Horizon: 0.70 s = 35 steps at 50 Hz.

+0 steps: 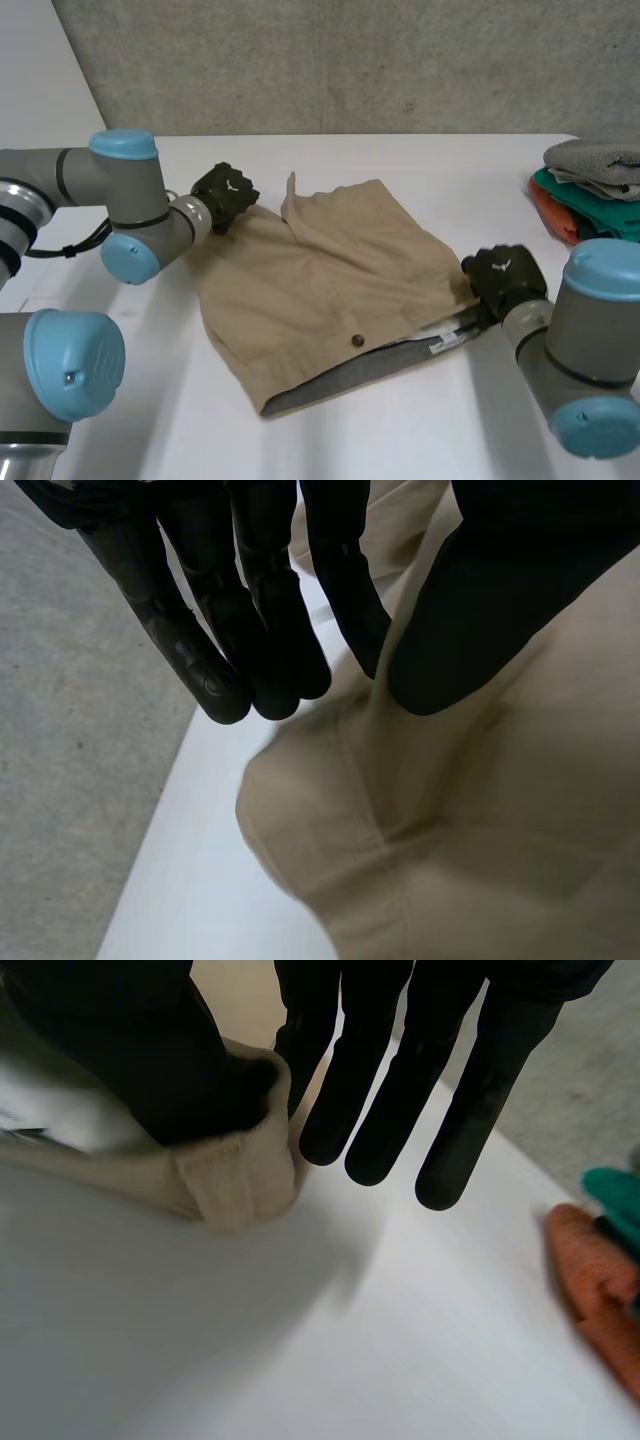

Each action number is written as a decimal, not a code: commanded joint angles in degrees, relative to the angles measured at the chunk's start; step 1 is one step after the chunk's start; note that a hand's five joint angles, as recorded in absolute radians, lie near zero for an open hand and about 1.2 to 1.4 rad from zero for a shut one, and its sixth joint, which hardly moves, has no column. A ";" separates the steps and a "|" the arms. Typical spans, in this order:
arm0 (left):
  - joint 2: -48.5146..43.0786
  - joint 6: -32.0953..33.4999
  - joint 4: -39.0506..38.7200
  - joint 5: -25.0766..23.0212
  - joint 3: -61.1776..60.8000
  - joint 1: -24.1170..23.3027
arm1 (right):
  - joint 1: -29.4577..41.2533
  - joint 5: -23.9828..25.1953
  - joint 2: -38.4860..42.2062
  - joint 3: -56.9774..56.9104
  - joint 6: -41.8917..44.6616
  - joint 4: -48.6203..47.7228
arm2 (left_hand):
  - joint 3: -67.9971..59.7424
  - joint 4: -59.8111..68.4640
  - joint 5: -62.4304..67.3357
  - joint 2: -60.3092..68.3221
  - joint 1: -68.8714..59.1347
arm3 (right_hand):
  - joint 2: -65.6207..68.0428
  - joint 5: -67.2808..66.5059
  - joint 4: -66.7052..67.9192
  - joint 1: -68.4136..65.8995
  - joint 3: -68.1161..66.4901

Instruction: Fold the laundry.

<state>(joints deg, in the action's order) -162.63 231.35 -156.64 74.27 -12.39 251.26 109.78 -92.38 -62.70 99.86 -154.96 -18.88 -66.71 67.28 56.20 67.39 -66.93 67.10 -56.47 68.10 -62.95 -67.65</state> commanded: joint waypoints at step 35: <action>35.44 -21.56 -15.98 18.37 -45.35 -6.39 | -5.02 3.16 10.51 -50.23 0.89 28.63 | 56.17 -56.75 -55.66 -56.86 56.39 | -57.10 56.47 -58.10 52.95 57.65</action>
<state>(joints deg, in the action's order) -131.06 210.03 -174.15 93.93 -53.21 244.52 103.72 -89.42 -38.64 34.85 -155.05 0.48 -12.12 11.45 2.90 11.94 -11.95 11.85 -2.72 11.62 -12.50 -11.84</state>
